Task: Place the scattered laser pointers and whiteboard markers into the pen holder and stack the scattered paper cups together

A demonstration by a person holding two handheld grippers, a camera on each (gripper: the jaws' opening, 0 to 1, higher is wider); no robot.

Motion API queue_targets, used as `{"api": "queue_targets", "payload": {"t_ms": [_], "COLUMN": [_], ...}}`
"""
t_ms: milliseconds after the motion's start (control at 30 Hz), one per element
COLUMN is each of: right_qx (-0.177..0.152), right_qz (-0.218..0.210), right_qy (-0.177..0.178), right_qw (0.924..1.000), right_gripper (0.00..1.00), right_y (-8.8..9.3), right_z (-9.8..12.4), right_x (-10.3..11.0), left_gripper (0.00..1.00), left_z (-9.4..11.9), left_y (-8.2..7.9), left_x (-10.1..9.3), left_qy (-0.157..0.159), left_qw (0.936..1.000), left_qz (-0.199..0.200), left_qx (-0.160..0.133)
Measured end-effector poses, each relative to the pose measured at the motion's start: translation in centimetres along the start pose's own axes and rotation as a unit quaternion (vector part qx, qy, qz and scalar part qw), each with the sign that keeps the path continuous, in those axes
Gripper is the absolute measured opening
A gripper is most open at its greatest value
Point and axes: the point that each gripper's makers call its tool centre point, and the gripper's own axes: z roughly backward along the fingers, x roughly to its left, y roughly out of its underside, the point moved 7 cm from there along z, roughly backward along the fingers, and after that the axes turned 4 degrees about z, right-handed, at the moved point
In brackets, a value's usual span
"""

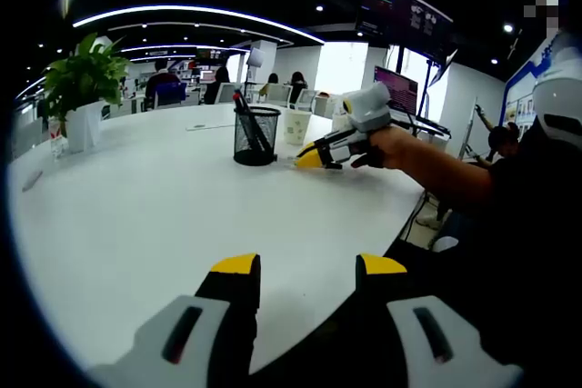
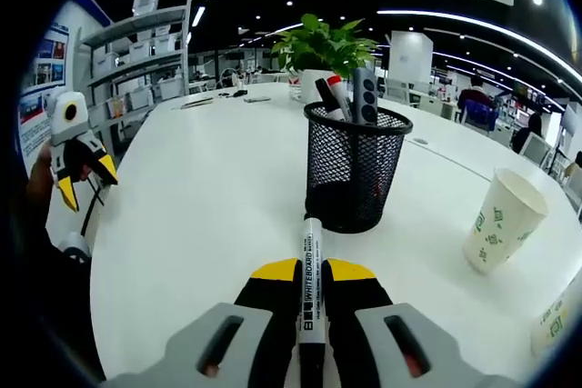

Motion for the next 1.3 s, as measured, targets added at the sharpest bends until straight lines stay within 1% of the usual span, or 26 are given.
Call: {"api": "queue_targets", "payload": {"t_ms": [200, 233, 267, 367, 433, 800, 867, 900, 967, 1100, 1167, 1300], "right_qx": [-0.007, -0.019, -0.023, -0.033, -0.040, -0.077, -0.085, -0.097, -0.111, -0.128, -0.140, -0.152], "right_qz": [-0.003, -0.006, -0.006, -0.002, -0.001, -0.013, -0.017, -0.021, -0.029, -0.030, -0.038, -0.045], "right_qy": [-0.009, -0.015, -0.016, -0.016, -0.017, -0.029, -0.032, -0.036, -0.042, -0.045, -0.048, -0.053], "right_qw": [0.9999, 0.9997, 0.9996, 0.9993, 0.9991, 0.9965, 0.9957, 0.9944, 0.9926, 0.9903, 0.9883, 0.9860], "right_gripper": [0.13, 0.13, 0.13, 0.13, 0.13, 0.13, 0.13, 0.13, 0.13, 0.13, 0.13, 0.13], "right_y": [-0.1, -0.4, -0.6, -1.0, -1.3, -2.5, -2.7, -3.0, -3.3, -3.8, -4.1, -4.4], "right_z": [-0.1, 0.2, 0.3, 0.6, 0.6, 1.3, 1.4, 1.4, 1.5, 1.6, 1.7, 1.8], "right_x": [0.0, 0.3, 0.3, 0.5, 0.1, 0.1, 0.2, 0.3, 0.3, 0.4, 0.2, 0.3], "left_gripper": [0.43, 0.43, 0.43, 0.43, 0.43, 0.43, 0.43, 0.43, 0.43, 0.43, 0.43, 0.43], "left_z": [-0.1, -0.1, -0.1, -0.1, -0.1, -0.2, -0.2, -0.2, -0.2, -0.2, -0.2, -0.1], "left_y": [0.1, 0.1, 0.1, 0.1, 0.1, 0.1, 0.1, 0.1, 0.1, 0.2, 0.2, 0.2], "left_x": [0.0, 0.0, -0.1, -0.1, -0.1, -0.2, -0.2, -0.2, -0.2, -0.2, -0.1, -0.1], "left_qy": [0.001, 0.000, 0.000, 0.000, 0.000, -0.001, 0.000, 0.000, 0.000, 0.001, 0.000, 0.000], "left_qw": [1.0000, 1.0000, 1.0000, 1.0000, 1.0000, 1.0000, 1.0000, 1.0000, 1.0000, 1.0000, 1.0000, 1.0000], "left_qz": [0.000, 0.000, 0.000, 0.000, 0.000, 0.000, 0.001, 0.001, 0.000, 0.001, 0.001, 0.002], "left_qx": [0.001, 0.002, 0.002, 0.002, 0.002, 0.003, 0.003, 0.003, 0.003, 0.002, 0.003, 0.002]}}
